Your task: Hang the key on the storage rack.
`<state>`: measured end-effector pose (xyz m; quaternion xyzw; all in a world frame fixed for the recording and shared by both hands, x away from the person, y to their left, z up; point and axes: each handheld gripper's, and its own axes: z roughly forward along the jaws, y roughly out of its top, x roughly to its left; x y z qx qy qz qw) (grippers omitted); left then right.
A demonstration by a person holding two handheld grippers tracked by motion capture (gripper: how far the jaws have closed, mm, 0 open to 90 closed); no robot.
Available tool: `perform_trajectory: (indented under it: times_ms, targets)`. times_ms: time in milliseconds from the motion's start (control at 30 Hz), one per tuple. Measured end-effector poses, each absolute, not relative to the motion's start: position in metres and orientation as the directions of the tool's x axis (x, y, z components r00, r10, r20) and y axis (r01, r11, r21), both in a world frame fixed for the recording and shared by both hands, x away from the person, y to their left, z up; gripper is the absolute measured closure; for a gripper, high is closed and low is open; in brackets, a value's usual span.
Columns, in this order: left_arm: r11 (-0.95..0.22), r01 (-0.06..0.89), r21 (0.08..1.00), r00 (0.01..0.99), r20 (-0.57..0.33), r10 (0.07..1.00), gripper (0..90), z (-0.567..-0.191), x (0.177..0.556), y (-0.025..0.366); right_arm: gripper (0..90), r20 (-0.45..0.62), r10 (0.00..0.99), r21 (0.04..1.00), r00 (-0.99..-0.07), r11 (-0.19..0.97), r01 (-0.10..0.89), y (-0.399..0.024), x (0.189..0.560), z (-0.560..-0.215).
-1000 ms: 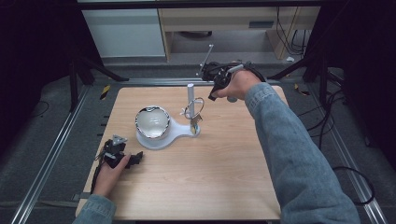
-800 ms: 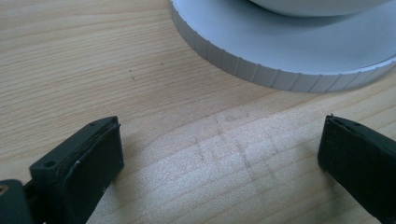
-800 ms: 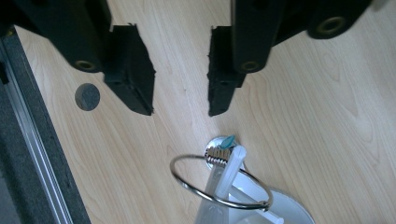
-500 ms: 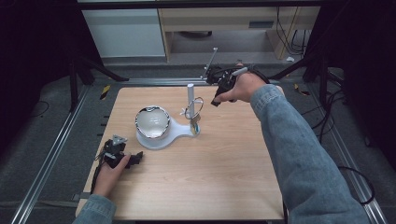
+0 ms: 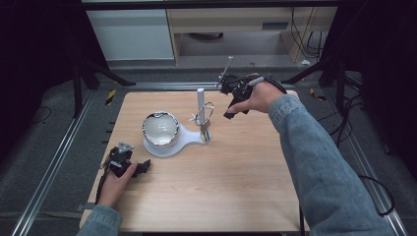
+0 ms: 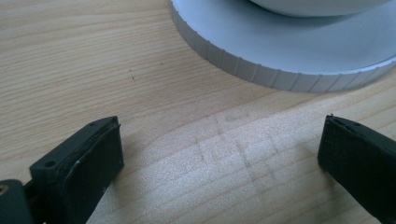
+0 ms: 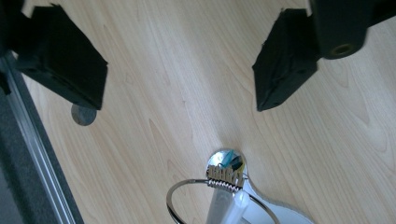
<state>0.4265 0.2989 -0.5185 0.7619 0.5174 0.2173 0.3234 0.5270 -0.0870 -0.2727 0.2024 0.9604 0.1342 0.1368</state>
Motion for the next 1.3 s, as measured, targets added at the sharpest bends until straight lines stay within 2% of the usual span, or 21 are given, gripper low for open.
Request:
perform_trajectory:
  times_ms: [433, 1300]
  targets:
    - [-0.255, 0.648, 0.718, 0.37, -0.004, 0.929, 0.0, -0.519, 0.427, 0.299, 8.3, -0.195, 0.453, 0.332, -0.87, 0.865, 0.376, -0.104, 0.522, -0.283]
    - [-0.251, 0.647, 0.72, 0.368, -0.006, 0.93, 0.0, -0.519, 0.427, 0.299, 8.5, -0.174, 0.483, 0.339, -0.858, 0.847, 0.408, -0.149, 0.501, -0.304]
